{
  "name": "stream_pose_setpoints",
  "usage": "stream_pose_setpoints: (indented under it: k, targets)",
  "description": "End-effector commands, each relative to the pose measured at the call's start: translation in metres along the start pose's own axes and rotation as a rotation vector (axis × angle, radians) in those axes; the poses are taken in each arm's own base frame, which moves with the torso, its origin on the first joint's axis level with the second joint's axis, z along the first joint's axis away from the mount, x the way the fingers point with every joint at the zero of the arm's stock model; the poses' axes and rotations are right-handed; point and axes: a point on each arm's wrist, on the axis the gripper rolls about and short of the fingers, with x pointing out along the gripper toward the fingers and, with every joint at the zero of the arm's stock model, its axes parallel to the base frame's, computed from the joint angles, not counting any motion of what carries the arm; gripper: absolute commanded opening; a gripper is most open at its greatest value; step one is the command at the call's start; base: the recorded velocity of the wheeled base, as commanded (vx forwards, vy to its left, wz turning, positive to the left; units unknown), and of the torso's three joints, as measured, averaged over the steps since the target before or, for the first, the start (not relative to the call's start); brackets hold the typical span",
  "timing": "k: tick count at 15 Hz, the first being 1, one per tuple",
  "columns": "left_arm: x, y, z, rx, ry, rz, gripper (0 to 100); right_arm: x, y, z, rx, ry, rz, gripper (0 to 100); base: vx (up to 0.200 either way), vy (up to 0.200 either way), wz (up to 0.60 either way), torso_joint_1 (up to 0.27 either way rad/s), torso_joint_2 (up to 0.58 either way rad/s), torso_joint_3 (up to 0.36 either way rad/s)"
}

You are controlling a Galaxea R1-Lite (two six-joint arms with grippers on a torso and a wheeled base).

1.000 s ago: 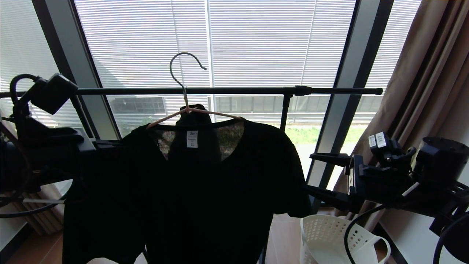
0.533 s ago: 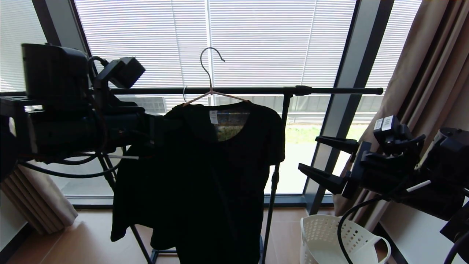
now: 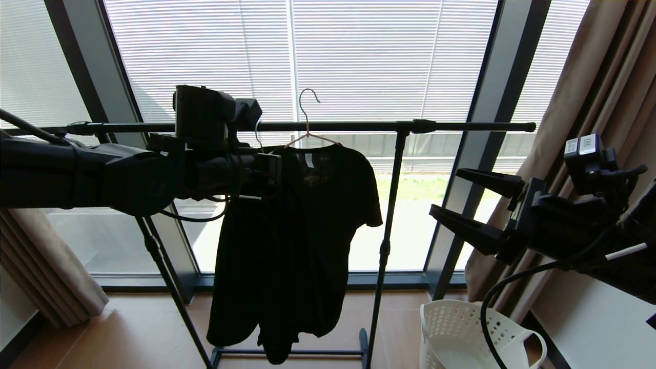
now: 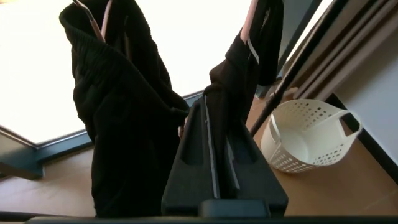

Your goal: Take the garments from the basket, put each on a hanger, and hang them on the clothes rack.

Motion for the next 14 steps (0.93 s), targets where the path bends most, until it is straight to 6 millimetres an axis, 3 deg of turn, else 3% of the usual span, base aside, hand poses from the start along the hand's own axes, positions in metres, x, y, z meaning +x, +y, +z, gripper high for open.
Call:
stream_pose_setpoints:
  k: [1,5,14]
  targets:
    - [0.022,-0.001,-0.012,-0.004,0.024,0.018,0,0.000,0.000,0.001,-0.002,-0.002,0.000,100,0.000,0.000,0.00,0.000,0.00,0.000]
    - [0.034,-0.011,-0.007,-0.023,-0.033,-0.006,0,0.001,0.000,-0.001,0.002,0.004,0.001,100,0.000,0.000,0.00,0.000,0.00,0.000]
    - [0.069,-0.014,-0.022,-0.031,-0.001,-0.005,0,0.000,0.000,-0.003,0.002,0.010,0.001,100,0.000,0.000,0.00,0.000,0.00,0.000]
